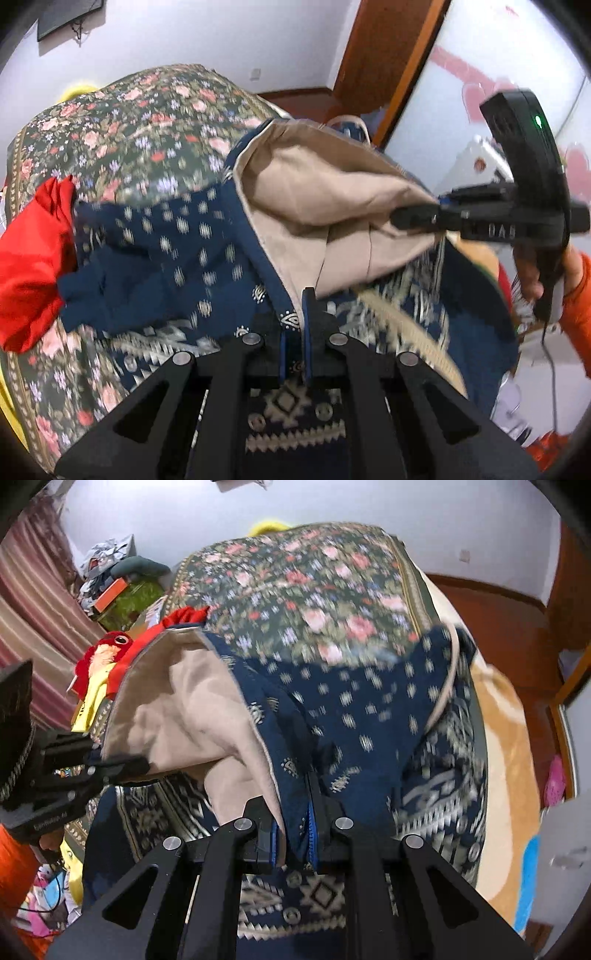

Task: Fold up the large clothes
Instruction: 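Fold the lifted hood down over the hoodie body with both grippers, then lower the hood onto the body and open both grippers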

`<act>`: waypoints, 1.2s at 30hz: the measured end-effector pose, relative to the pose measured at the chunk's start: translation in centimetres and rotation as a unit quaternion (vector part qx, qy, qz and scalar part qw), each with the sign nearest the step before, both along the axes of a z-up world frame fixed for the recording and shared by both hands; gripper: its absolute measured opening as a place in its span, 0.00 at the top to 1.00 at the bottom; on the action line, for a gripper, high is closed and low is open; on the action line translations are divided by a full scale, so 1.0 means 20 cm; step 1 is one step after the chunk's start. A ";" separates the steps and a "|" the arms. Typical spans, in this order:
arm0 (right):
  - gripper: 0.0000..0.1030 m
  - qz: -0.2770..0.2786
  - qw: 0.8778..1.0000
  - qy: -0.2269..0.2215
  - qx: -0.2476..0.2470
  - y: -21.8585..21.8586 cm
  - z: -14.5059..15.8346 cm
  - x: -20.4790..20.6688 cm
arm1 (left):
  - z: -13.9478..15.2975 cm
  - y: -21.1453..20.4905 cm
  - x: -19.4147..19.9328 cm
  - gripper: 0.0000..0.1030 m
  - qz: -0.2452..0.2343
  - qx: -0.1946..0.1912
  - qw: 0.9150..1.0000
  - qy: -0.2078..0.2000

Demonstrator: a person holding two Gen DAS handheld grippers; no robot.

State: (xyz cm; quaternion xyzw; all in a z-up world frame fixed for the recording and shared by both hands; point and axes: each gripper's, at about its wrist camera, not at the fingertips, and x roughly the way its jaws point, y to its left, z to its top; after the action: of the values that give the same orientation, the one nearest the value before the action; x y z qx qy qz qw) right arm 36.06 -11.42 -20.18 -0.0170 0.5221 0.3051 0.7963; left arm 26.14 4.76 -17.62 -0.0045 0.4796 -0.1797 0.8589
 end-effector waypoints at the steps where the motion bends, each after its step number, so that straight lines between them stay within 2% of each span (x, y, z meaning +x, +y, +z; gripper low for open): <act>1: 0.89 -0.004 1.000 0.002 0.001 -0.02 -0.01 -0.01 | -0.03 -0.01 -0.03 0.94 -0.004 0.003 1.000 0.005; 7: 0.85 -0.017 1.000 0.014 0.005 -0.10 -0.10 -0.09 | -0.16 -0.02 -0.12 0.94 0.002 0.004 0.999 0.035; 12: 0.82 -0.020 1.000 0.020 -0.012 -0.13 -0.12 -0.15 | -0.19 0.04 -0.20 0.90 0.021 -0.003 0.999 0.039; 14: 0.80 -0.019 1.000 0.020 -0.013 -0.15 -0.11 -0.17 | -0.17 0.09 -0.23 0.80 0.029 -0.006 0.999 0.038; 15: 0.79 -0.021 0.999 0.020 -0.013 -0.16 -0.10 -0.18 | -0.15 0.11 -0.25 0.71 0.035 -0.004 0.999 0.037; 16: 0.79 -0.023 0.999 0.023 -0.013 -0.17 -0.10 -0.19 | -0.13 0.14 -0.27 0.69 0.041 0.000 0.999 0.031; 20: 0.79 -0.040 0.999 0.020 0.000 -0.24 -0.04 -0.20 | -0.04 0.23 -0.31 0.68 0.062 0.018 0.998 0.010; 24: 0.79 -0.056 0.998 0.003 0.023 -0.29 0.06 -0.17 | 0.10 0.33 -0.26 0.64 0.093 0.018 0.995 -0.028; 28: 0.75 -0.070 0.997 -0.015 0.031 -0.26 0.15 -0.08 | 0.16 0.40 -0.12 0.62 0.119 0.006 0.992 -0.037; 32: 0.63 -0.063 0.997 -0.027 0.033 -0.18 0.19 0.01 | 0.15 0.39 0.06 0.62 0.119 0.011 0.992 -0.026; 36: 0.60 -0.049 0.998 -0.023 0.031 -0.05 0.17 0.13 | 0.06 0.34 0.23 0.62 0.104 0.031 0.994 -0.005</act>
State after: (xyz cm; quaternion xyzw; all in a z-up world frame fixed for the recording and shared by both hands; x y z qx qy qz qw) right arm 38.72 -12.33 -16.84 0.0260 0.4941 0.2809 0.8224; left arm 30.68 11.47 -16.33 -0.0272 0.4775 -0.0741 0.8751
